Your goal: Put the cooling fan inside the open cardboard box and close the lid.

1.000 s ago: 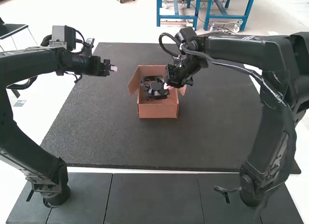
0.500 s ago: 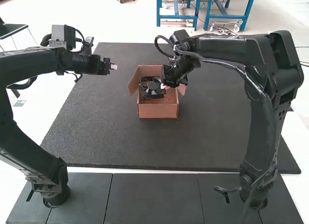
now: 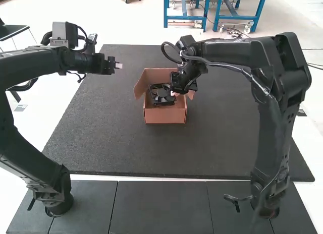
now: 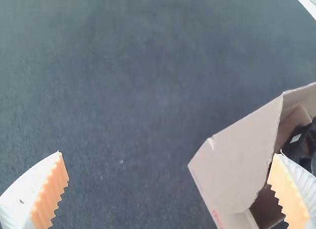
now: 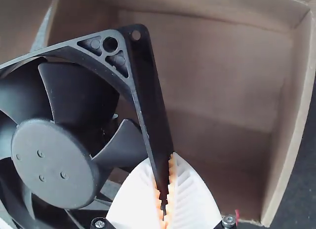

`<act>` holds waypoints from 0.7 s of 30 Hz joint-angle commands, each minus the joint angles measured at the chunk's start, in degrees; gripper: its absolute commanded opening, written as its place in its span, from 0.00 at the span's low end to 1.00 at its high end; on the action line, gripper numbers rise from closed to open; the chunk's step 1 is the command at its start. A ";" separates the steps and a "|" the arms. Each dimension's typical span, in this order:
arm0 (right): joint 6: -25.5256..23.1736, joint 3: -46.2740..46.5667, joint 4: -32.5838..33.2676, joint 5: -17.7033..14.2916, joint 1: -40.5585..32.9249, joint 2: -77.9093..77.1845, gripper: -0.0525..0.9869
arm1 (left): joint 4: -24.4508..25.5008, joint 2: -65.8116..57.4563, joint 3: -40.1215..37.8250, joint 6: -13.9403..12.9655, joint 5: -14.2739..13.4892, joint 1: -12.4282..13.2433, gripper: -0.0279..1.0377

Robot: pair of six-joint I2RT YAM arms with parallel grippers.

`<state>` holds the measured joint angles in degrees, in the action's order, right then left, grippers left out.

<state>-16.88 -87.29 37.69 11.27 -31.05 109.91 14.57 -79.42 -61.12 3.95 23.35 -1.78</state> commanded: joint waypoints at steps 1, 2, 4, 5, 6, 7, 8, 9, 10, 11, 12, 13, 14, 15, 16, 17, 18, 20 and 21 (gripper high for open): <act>0.19 -1.66 -0.43 -1.07 0.02 0.57 0.03 | -0.42 2.69 -2.16 0.54 0.38 -0.15 0.92; 0.10 -1.66 -0.51 -1.51 0.02 0.75 0.03 | -0.42 2.69 -2.16 0.63 0.38 -0.15 0.92; 0.19 -1.75 -0.51 -1.95 0.02 0.92 0.03 | -0.42 2.86 -2.25 0.89 0.55 -0.15 0.92; 0.19 -1.75 -0.60 -2.21 0.11 1.01 0.03 | -0.42 2.95 -2.25 0.98 0.73 -0.15 0.92; 0.19 -1.84 -0.60 -2.21 0.29 1.01 0.03 | -0.42 2.95 -2.25 0.98 0.73 -0.15 0.92; 0.19 -1.84 -0.69 -2.30 0.46 1.19 0.03 | -0.42 3.04 -2.16 0.98 0.73 -0.15 0.92; 0.19 -1.92 -0.87 -2.30 0.73 1.27 0.03 | -0.42 3.04 -2.25 0.98 0.73 -0.15 0.92; 0.19 -1.92 -0.95 -2.30 0.90 1.36 0.03 | -0.42 3.13 -2.16 0.98 0.73 -0.15 0.92; 0.19 -2.10 -0.95 -2.39 1.08 1.45 0.03 | -0.42 3.13 -2.25 0.98 0.82 -0.15 0.92; 0.10 -2.27 -0.95 -2.39 1.34 1.45 0.03 | -0.42 3.13 -2.16 0.98 0.73 -0.15 0.92; 0.10 -2.54 -1.04 -2.30 1.43 1.54 0.03 | -0.42 3.13 -2.25 0.98 0.82 -0.15 0.92; 0.01 -2.71 -1.04 -2.30 1.60 1.54 0.03 | -0.33 3.13 -2.16 0.98 0.82 -0.15 0.92; 0.01 -2.98 -0.95 -2.30 1.69 1.54 0.03 | -0.42 3.22 -2.16 0.98 0.82 -0.15 0.92; 0.01 -3.15 -0.95 -2.39 1.69 1.45 0.03 | -0.42 3.13 -2.16 0.98 0.82 -0.15 0.92; 0.01 -3.24 -0.95 -2.30 1.69 1.54 0.03 | -0.42 3.13 -2.16 0.98 0.82 -0.15 0.92; 0.01 -3.42 -0.95 -2.30 1.69 1.54 0.03 | -0.42 3.13 -2.16 0.98 0.82 -0.15 0.92; -0.08 -3.42 -0.95 -2.30 1.87 1.45 0.03 | -0.42 3.13 -2.16 0.98 0.82 -0.15 0.92; -0.08 -3.24 -0.95 -2.30 1.96 1.45 0.03 | -0.42 3.13 -2.16 0.98 0.82 -0.15 0.92; -0.08 -3.07 -0.95 -2.30 1.87 1.54 0.03 | -0.42 3.13 -2.16 0.98 0.82 -0.15 0.92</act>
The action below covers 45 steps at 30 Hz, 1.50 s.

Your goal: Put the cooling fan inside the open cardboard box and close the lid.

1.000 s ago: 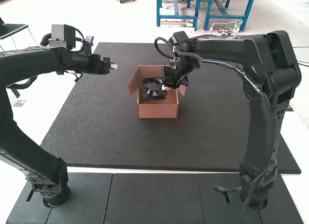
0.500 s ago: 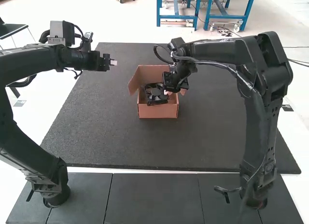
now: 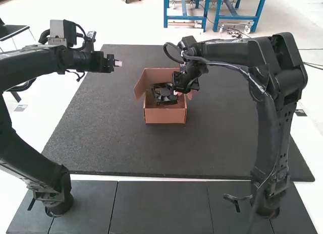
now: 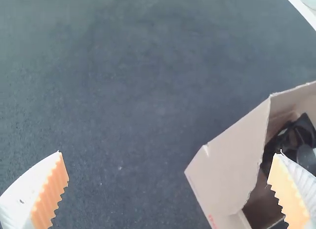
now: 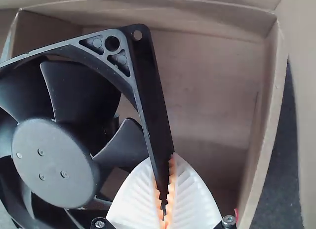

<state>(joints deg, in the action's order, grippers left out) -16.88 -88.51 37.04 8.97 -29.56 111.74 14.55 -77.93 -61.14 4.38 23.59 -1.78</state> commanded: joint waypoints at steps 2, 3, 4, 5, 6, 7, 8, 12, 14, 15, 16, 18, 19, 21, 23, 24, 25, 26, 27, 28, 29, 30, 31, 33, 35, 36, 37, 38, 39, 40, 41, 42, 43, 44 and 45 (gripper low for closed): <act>-0.08 -1.67 -0.47 -0.01 0.38 0.05 0.06 | -0.40 1.73 -2.05 0.54 0.66 -0.42 0.92; 0.01 -1.67 -0.47 0.08 0.29 0.23 0.10 | -0.40 1.64 -2.05 0.54 0.66 -0.59 0.92; 0.01 -1.93 -0.47 -0.01 0.29 0.40 0.21 | -0.40 1.64 -2.05 0.54 0.58 -0.77 0.92; 0.19 -1.93 -0.39 -0.01 0.12 0.40 0.32 | -0.40 1.64 -2.05 0.54 0.66 -0.86 0.92; 0.54 -2.11 -0.21 -0.10 0.03 0.40 0.40 | -0.40 1.73 -2.14 0.63 0.58 -0.94 0.92; 0.54 -2.19 -0.12 -0.18 0.03 0.40 0.48 | -0.40 1.64 -2.05 0.63 0.58 -0.94 0.92; 0.89 -2.28 -0.03 -0.62 -0.06 0.40 0.56 | -0.40 1.64 -2.05 0.63 0.66 -0.94 0.92; 1.77 -2.37 0.40 -0.71 -0.06 0.40 0.66 | -0.57 1.64 -2.05 0.63 0.66 -0.94 0.92; 2.12 -2.63 0.84 -0.80 -0.06 0.40 0.66 | -0.57 1.73 -1.87 0.63 0.66 -0.94 0.92; 2.12 -2.81 1.11 -0.80 0.03 0.40 0.66 | -0.57 1.73 -1.87 0.63 0.66 -0.94 0.92; 2.21 -3.16 1.46 -0.80 0.03 0.32 0.68 | -0.57 1.73 -1.78 0.63 0.66 -0.94 0.92; 2.82 -3.86 2.07 -1.77 0.03 0.14 0.69 | -0.57 1.64 -1.70 0.63 0.58 -1.03 0.92; 3.00 -4.57 2.69 -1.77 0.12 0.05 0.69 | -0.57 1.64 -1.70 0.63 0.58 -0.94 0.92; 3.79 -6.32 4.01 -1.77 0.29 -0.39 0.73 | -0.22 1.73 -1.70 0.63 0.58 -0.94 0.92; 4.32 -8.96 6.03 -1.85 0.47 -0.83 0.74 | -0.04 1.64 -1.70 0.63 0.49 -0.94 0.92; 4.40 -10.19 7.17 -1.85 0.73 -1.09 0.74 | 0.13 1.64 -1.70 0.63 0.49 -1.03 0.92; 4.93 -11.33 8.49 -1.85 1.08 -1.27 0.76 | 0.48 1.47 -1.61 0.54 0.49 -0.94 0.92; 5.02 -12.30 10.07 -2.12 1.35 -1.70 0.76 | 0.92 1.29 -1.52 0.19 0.49 -0.94 0.92; 5.11 -13.18 11.04 -2.56 1.70 -2.23 0.76 | 1.01 1.11 -1.43 0.10 0.49 -0.94 0.92; 5.11 -13.80 11.57 -2.73 1.88 -2.85 0.76 | 1.10 1.03 -1.35 -0.08 0.49 -0.94 0.92; 5.46 -14.41 12.27 -2.73 2.14 -3.37 0.76 | 1.27 0.68 -1.26 -0.43 0.49 -0.94 0.92; 5.81 -14.85 12.53 -2.82 2.40 -3.81 0.78 | 1.63 0.50 -1.43 -0.69 0.40 -0.94 0.92; 5.90 -15.20 13.15 -2.82 2.58 -4.34 0.79 | 2.07 0.24 -1.61 -0.87 0.22 -0.94 0.92; 5.99 -15.20 14.20 -2.82 3.02 -5.13 0.79 | 2.59 -0.20 -1.70 -1.04 0.05 -0.94 0.92; 5.99 -15.03 15.70 -2.82 3.37 -6.01 0.82 | 3.30 -0.64 -1.78 -1.31 -0.66 -0.94 0.92; 6.16 -14.59 16.75 -2.82 3.63 -6.45 0.83 | 3.65 -0.99 -1.87 -1.57 -0.74 -0.94 0.92; 6.25 -14.23 17.02 -2.73 3.90 -6.80 0.84 | 4.09 -1.26 -2.05 -1.66 -0.83 -0.94 0.92; 6.43 -13.88 17.10 -2.73 4.25 -7.24 0.85 | 4.53 -1.61 -2.31 -1.92 -0.92 -0.94 0.92; 6.60 -13.44 17.10 -2.73 4.51 -7.77 0.85 | 5.05 -1.96 -2.58 -2.27 -1.27 -0.94 0.92; 6.60 -13.09 17.10 -2.73 4.69 -8.12 0.86 | 5.58 -2.31 -3.02 -2.71 -1.71 -0.94 0.92; 6.69 -12.65 17.10 -2.73 4.86 -8.47 0.86 | 5.93 -2.75 -3.54 -2.98 -1.89 -0.94 0.92; 6.78 -12.30 17.10 -2.73 5.04 -8.56 0.86 | 6.11 -3.37 -3.89 -3.06 -1.97 -0.94 0.92; 6.95 -11.95 17.10 -2.73 5.13 -8.74 0.86 | 6.37 -3.90 -4.51 -3.24 -2.15 -0.94 0.92; 7.48 -11.69 17.10 -2.73 5.48 -8.74 0.87 | 6.81 -4.69 -5.12 -3.77 -2.59 -0.94 0.92; 7.74 -11.51 17.10 -2.73 5.66 -8.74 0.88 | 7.16 -5.39 -6.00 -4.21 -3.29 -1.12 0.92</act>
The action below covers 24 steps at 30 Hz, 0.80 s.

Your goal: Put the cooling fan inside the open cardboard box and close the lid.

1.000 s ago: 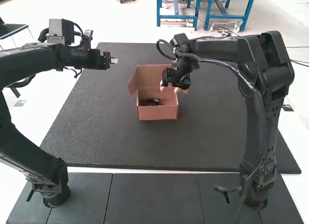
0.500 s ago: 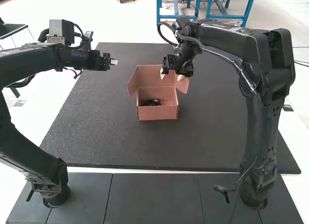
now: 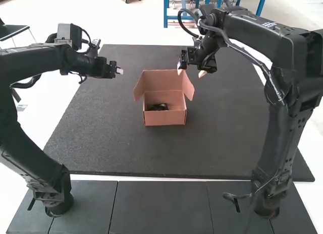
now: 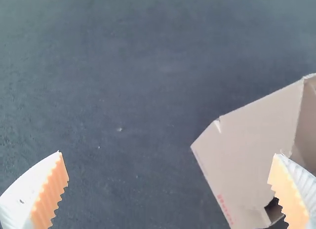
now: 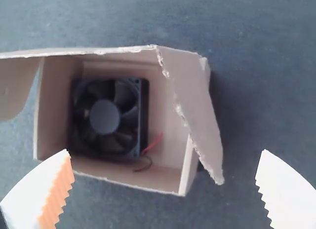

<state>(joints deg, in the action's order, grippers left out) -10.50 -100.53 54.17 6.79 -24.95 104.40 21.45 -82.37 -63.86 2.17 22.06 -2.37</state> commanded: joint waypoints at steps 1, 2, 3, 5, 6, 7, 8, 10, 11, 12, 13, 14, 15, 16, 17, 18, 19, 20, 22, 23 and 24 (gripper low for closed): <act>1.54 0.69 -0.03 -0.55 1.31 -1.39 0.89 | 0.61 -1.74 -4.08 -2.35 -2.38 -0.79 0.92; 1.80 0.78 -0.03 -0.55 1.48 -1.39 0.91 | 0.96 -2.45 -4.88 -2.44 -2.82 -1.06 0.92; 1.98 0.86 -0.03 -0.55 1.66 -1.39 0.91 | 1.14 -3.06 -5.67 -2.44 -3.08 -1.50 0.92; 2.50 1.04 -0.03 -0.37 1.83 -1.39 0.91 | 1.84 -4.03 -7.25 -2.70 -4.05 -2.46 0.92; 2.94 1.30 -0.03 -0.19 1.92 -1.39 0.91 | 2.19 -4.56 -7.95 -2.97 -4.31 -2.99 0.92; 3.12 1.65 -0.21 -0.19 2.01 -1.39 0.91 | 2.45 -5.00 -8.57 -2.97 -4.57 -3.52 0.92; 3.47 2.09 -0.38 -0.11 2.19 -1.30 0.91 | 2.81 -5.52 -9.18 -3.05 -4.93 -4.13 0.92; 4.44 3.06 -0.82 0.07 2.19 -1.30 0.91 | 3.51 -6.40 -10.32 -3.14 -5.54 -5.19 0.92; 4.97 3.41 -0.82 0.16 2.19 -1.30 0.91 | 3.86 -6.84 -10.85 -3.14 -5.89 -5.80 0.92; 5.05 3.76 -0.91 0.16 2.19 -1.30 0.91 | 4.12 -7.28 -11.38 -3.14 -6.33 -6.42 0.92; 5.76 4.03 -1.00 0.24 2.19 -1.30 0.91 | 4.48 -7.63 -11.82 -3.14 -6.68 -6.86 0.92; 6.28 4.29 -1.00 0.42 2.19 -1.22 0.91 | 4.83 -7.98 -12.26 -3.14 -7.04 -7.47 0.92; 6.37 4.47 -1.00 0.51 2.19 -1.22 0.91 | 5.00 -8.42 -12.79 -3.14 -7.30 -7.91 0.92; 6.90 4.55 -1.17 0.51 2.19 -1.13 0.91 | 5.27 -8.77 -13.23 -3.14 -7.74 -8.35 0.92; 7.51 4.55 -1.26 0.60 2.10 -0.95 0.91 | 5.71 -9.13 -13.66 -3.14 -8.18 -8.70 0.92; 7.69 4.55 -1.35 0.68 2.19 -0.69 0.91 | 6.06 -9.39 -14.10 -3.14 -8.62 -8.97 0.92; 8.04 4.55 -1.35 0.68 2.19 -0.51 0.91 | 6.23 -9.65 -14.46 -3.14 -8.97 -9.14 0.92; 8.48 4.55 -1.35 0.68 2.19 -0.43 0.91 | 6.41 -9.92 -14.72 -3.14 -9.41 -9.23 0.92; 9.27 4.64 -1.26 1.04 2.27 -0.16 0.90 | 6.94 -10.44 -14.98 -3.14 -10.20 -9.14 0.92; 9.36 4.73 -1.35 1.30 2.36 -0.07 0.86 | 7.20 -10.71 -15.07 -3.05 -10.90 -8.97 0.92; 9.45 4.73 -1.26 1.91 2.63 -0.07 0.82 | 7.64 -10.88 -15.16 -3.05 -11.25 -8.97 0.92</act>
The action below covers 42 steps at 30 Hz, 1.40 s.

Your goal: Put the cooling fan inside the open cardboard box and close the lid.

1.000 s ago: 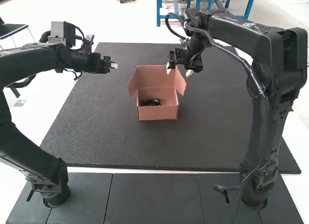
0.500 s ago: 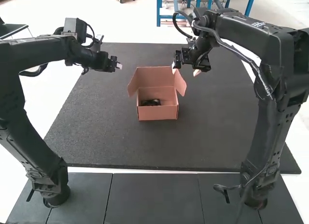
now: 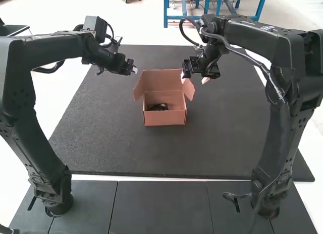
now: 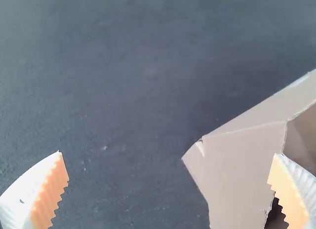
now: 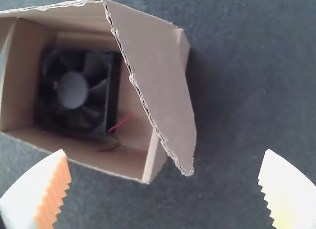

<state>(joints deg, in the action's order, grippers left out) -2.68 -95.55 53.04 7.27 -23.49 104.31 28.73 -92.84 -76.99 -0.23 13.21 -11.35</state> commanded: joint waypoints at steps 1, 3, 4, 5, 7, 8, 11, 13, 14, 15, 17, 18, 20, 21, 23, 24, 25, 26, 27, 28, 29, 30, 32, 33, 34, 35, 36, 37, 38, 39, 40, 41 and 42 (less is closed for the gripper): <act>1.71 -0.17 -0.13 1.43 1.51 0.01 0.79 | 0.89 -0.50 -1.93 -0.65 -3.02 0.02 0.92; 2.94 -0.08 -0.21 1.79 2.39 0.01 0.68 | 1.68 -0.68 -1.93 -0.74 -4.25 0.10 0.92; 3.20 -0.08 -0.48 2.49 2.83 0.01 0.63 | 1.94 -0.77 -1.85 -0.74 -4.78 0.19 0.92; 3.38 -0.08 -0.48 2.66 3.18 0.01 0.57 | 2.03 -0.77 -1.67 -0.74 -5.39 0.37 0.92; 4.52 -0.08 -0.74 2.75 3.89 0.01 0.50 | 2.38 -1.03 -1.41 -0.83 -6.53 0.54 0.92; 4.87 0.10 -0.92 2.75 4.15 0.10 0.49 | 2.47 -1.38 -1.14 -0.83 -6.71 0.63 0.92; 6.28 0.98 -0.92 2.93 4.50 0.45 0.46 | 2.38 -2.26 -0.44 -1.09 -7.41 0.63 0.92; 6.54 1.50 -0.83 3.19 4.50 0.63 0.45 | 1.94 -2.52 -0.09 -1.09 -7.41 0.54 0.92; 6.72 1.77 -0.83 3.63 4.50 0.80 0.45 | 1.68 -2.61 0.00 -1.09 -7.41 0.46 0.92; 6.81 2.03 -0.83 3.72 4.41 0.89 0.45 | 1.50 -2.61 0.09 -1.09 -7.41 0.46 0.92; 7.42 2.47 -0.83 3.98 3.97 1.24 0.45 | 1.15 -2.88 0.26 -0.91 -7.32 0.46 0.92; 7.42 2.65 -0.74 4.07 3.89 1.33 0.49 | 1.15 -2.88 0.35 -0.91 -7.32 0.54 0.92; 7.34 2.56 -0.65 4.07 3.71 1.68 0.56 | 1.15 -2.96 0.44 -0.83 -7.24 0.63 0.92; 7.34 2.38 -0.65 3.98 3.45 1.86 0.61 | 1.15 -2.96 0.53 -0.83 -7.24 0.63 0.92; 7.25 1.86 -0.39 3.98 3.09 1.86 0.67 | 1.42 -2.88 0.53 -0.83 -7.24 0.63 0.92; 7.25 1.33 -0.04 3.98 2.83 1.86 0.67 | 1.50 -2.88 0.53 -0.91 -7.24 0.63 0.92; 7.25 0.80 0.40 3.89 2.57 1.77 0.67 | 1.50 -2.96 0.53 -0.83 -7.24 0.63 0.92; 7.16 0.36 0.58 3.89 2.48 1.77 0.67 | 1.50 -2.88 0.53 -0.83 -7.15 0.63 0.92; 6.98 0.10 0.75 3.89 2.30 1.86 0.67 | 1.42 -2.88 0.53 -0.83 -7.15 0.63 0.92; 6.98 -0.08 0.75 3.89 2.13 1.77 0.67 | 1.33 -2.88 0.53 -0.83 -7.15 0.63 0.92; 6.98 -0.17 0.75 3.89 2.04 1.86 0.67 | 1.24 -2.88 0.53 -0.83 -7.15 0.63 0.92; 6.98 -0.52 0.84 3.89 1.86 1.86 0.67 | 1.15 -2.88 0.53 -0.83 -7.15 0.54 0.92; 6.98 -1.31 1.02 3.63 1.78 1.68 0.67 | 1.06 -2.96 0.35 -0.83 -7.15 0.54 0.92; 6.98 -1.92 1.46 3.46 1.78 1.68 0.67 | 0.98 -2.88 0.35 -0.74 -7.15 0.54 0.92; 6.98 -2.45 1.98 3.28 1.86 1.60 0.67 | 0.98 -2.96 0.35 -0.83 -7.15 0.54 0.92; 6.98 -3.07 2.34 3.28 1.86 1.60 0.67 | 0.98 -2.88 0.35 -0.83 -7.15 0.54 0.92; 6.98 -3.15 2.42 3.19 2.04 1.60 0.67 | 0.98 -2.88 0.35 -0.74 -7.15 0.54 0.92; 7.07 -3.24 2.51 3.19 2.04 1.60 0.67 | 0.98 -2.96 0.26 -0.83 -7.15 0.63 0.92; 7.07 -3.24 2.51 3.19 2.04 1.60 0.67 | 0.89 -2.88 0.35 -0.83 -7.15 0.63 0.92; 7.07 -3.15 2.51 3.19 2.04 1.60 0.67 | 0.89 -2.96 0.35 -0.83 -7.15 0.63 0.92; 7.07 -2.89 2.51 3.19 1.95 1.68 0.67 | 0.80 -2.88 0.26 -0.83 -7.15 0.63 0.92; 7.16 -2.54 2.42 3.19 1.95 1.86 0.67 | 0.54 -2.96 0.26 -0.83 -7.15 0.63 0.92; 7.16 -2.36 2.34 3.19 1.86 1.86 0.67 | 0.36 -2.88 0.26 -0.83 -7.15 0.63 0.92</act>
<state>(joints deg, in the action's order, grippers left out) 4.12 -97.41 55.37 10.52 -21.26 105.97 29.78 -95.72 -76.79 -0.64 6.39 -11.18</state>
